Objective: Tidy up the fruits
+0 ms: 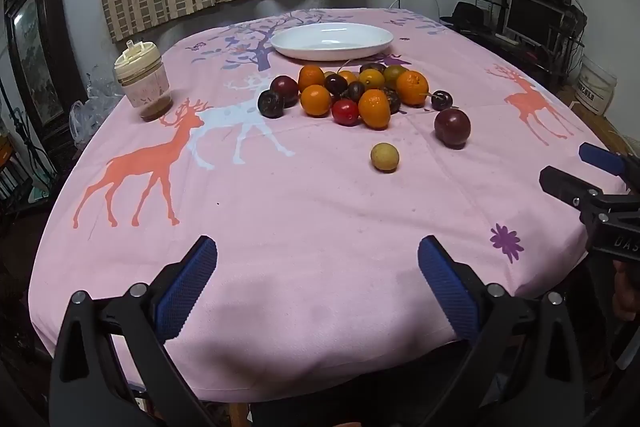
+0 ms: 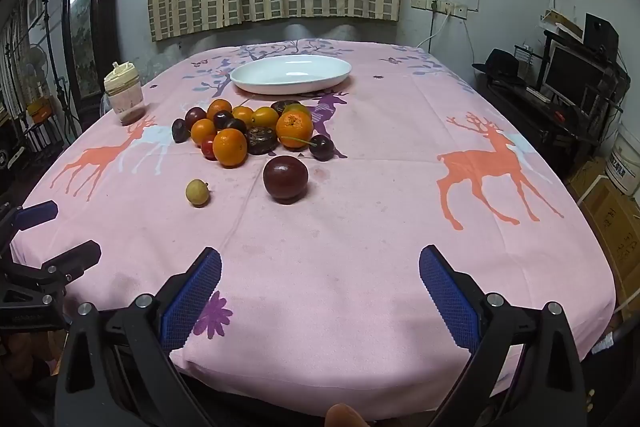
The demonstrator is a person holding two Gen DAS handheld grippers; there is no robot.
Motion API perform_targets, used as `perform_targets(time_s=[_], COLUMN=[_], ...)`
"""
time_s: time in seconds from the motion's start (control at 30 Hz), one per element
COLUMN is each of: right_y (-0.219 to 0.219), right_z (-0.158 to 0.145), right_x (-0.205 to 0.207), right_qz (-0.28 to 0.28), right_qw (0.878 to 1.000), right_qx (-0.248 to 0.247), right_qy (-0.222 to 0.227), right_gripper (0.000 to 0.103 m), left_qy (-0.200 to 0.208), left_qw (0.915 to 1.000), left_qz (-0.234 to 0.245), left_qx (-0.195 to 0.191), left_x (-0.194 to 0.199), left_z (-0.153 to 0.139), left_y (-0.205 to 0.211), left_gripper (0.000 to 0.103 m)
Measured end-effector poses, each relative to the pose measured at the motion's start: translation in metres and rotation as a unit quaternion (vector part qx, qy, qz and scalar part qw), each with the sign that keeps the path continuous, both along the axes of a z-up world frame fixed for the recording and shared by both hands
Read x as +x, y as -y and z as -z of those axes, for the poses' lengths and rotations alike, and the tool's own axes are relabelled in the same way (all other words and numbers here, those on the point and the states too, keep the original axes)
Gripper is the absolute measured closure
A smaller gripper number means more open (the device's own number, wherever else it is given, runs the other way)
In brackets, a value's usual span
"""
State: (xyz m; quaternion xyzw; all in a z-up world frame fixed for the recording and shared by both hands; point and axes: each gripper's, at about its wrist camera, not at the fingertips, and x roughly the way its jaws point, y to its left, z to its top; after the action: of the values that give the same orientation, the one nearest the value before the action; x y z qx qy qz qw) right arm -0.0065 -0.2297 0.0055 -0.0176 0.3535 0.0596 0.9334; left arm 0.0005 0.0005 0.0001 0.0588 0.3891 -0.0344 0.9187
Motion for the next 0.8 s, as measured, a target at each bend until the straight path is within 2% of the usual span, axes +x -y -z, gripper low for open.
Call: perform_targets(time_s=[0.27, 0.3, 0.8], right_y=[0.0005, -0.0014, -0.0006], right_z=[0.0005, 0.0004, 0.0018], right_x=[0.0003, -0.0001, 0.0010], right_qz=[0.001, 0.000, 0.000], right_qw=[1.000, 1.000, 1.000], right_qx=[-0.003, -0.003, -0.003], right_qy=[0.000, 0.000, -0.001], right_gripper=[0.004, 0.004, 0.004], left_qy=[0.004, 0.006, 0.001], left_qw=[0.9999, 1.0000, 1.0000], left_qz=[0.000, -0.002, -0.006], left_qx=[0.010, 0.001, -0.006], left_x=[0.0009, -0.0002, 0.0004], left_z=[-0.0007, 0.0007, 0.0007], left_y=[0.0020, -0.0057, -0.0041], left_gripper=[0.004, 0.004, 0.004])
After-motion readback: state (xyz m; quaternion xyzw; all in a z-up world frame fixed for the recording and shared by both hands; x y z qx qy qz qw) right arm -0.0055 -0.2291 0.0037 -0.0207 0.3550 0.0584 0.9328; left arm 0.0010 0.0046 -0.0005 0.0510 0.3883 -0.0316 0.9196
